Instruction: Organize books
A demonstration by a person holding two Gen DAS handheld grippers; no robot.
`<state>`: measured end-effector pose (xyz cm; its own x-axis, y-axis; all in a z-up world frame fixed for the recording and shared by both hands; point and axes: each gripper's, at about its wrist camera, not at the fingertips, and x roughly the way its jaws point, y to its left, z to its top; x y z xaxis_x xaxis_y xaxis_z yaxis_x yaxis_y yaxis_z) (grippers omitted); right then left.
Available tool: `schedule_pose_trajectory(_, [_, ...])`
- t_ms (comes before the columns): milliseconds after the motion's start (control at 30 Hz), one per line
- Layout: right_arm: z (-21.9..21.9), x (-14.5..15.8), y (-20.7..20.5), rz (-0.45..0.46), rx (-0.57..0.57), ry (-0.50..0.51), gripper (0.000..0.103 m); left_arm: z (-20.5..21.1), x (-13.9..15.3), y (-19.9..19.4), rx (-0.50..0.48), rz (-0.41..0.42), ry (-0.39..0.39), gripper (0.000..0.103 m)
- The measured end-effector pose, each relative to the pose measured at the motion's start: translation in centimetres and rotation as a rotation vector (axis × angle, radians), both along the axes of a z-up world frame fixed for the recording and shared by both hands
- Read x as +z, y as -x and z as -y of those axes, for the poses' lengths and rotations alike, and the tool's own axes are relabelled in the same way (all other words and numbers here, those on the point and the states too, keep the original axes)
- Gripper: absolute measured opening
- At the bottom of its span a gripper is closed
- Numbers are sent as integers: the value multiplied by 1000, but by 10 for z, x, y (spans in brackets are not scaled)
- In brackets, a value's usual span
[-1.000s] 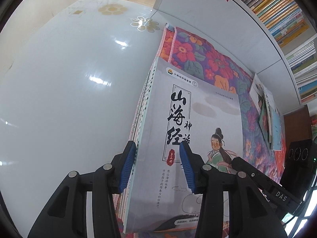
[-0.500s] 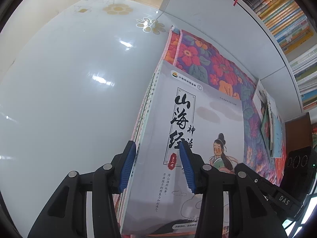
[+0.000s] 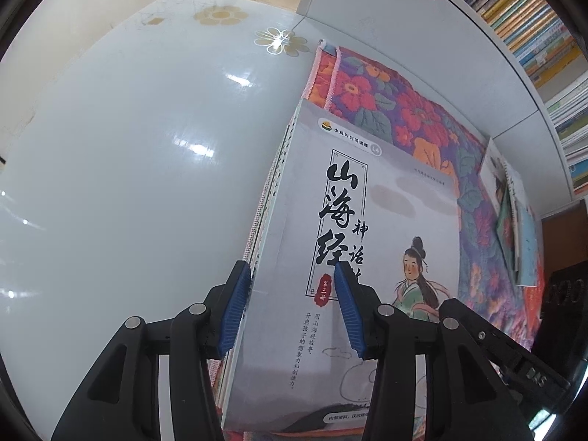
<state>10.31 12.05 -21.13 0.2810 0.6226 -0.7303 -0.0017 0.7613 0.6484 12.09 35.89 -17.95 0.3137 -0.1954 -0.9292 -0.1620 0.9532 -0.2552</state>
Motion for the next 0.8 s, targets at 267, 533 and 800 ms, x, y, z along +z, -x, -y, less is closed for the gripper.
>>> schedule_pose_trajectory(267, [-3, 0, -3, -8, 3, 6, 51, 0, 0, 0, 1, -13, -22, 44])
schedule_pose_trajectory(533, [37, 3, 2, -26, -57, -73, 51, 4, 24, 2, 43, -2, -104, 44])
schedule_pose_trajectory(800, [110, 26, 17, 8, -133, -97, 51, 81, 61, -6, -59, 53, -123, 44])
